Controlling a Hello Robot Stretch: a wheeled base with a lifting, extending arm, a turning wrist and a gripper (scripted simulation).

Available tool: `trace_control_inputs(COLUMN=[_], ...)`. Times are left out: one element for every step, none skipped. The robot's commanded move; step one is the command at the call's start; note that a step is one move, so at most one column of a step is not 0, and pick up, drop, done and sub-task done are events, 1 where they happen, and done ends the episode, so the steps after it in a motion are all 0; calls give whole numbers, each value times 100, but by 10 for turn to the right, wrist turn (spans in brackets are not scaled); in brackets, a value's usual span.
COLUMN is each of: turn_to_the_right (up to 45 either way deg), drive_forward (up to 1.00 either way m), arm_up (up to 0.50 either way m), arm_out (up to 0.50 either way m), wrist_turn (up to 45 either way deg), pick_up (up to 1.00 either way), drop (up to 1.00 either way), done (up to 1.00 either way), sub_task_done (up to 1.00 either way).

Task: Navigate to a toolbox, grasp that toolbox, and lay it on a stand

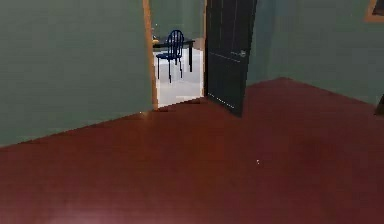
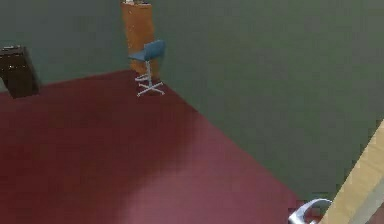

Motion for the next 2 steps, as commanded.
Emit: trace_control_inputs(turn_to_the_right=[0, -30], drive_forward=[100, 0], arm_up=[0, 0], arm_out=[0, 0], wrist_turn=[0, 0], pick_up=[0, 0], drop=[0, 0], done=[0, 0], sub_task_done=[0, 0])
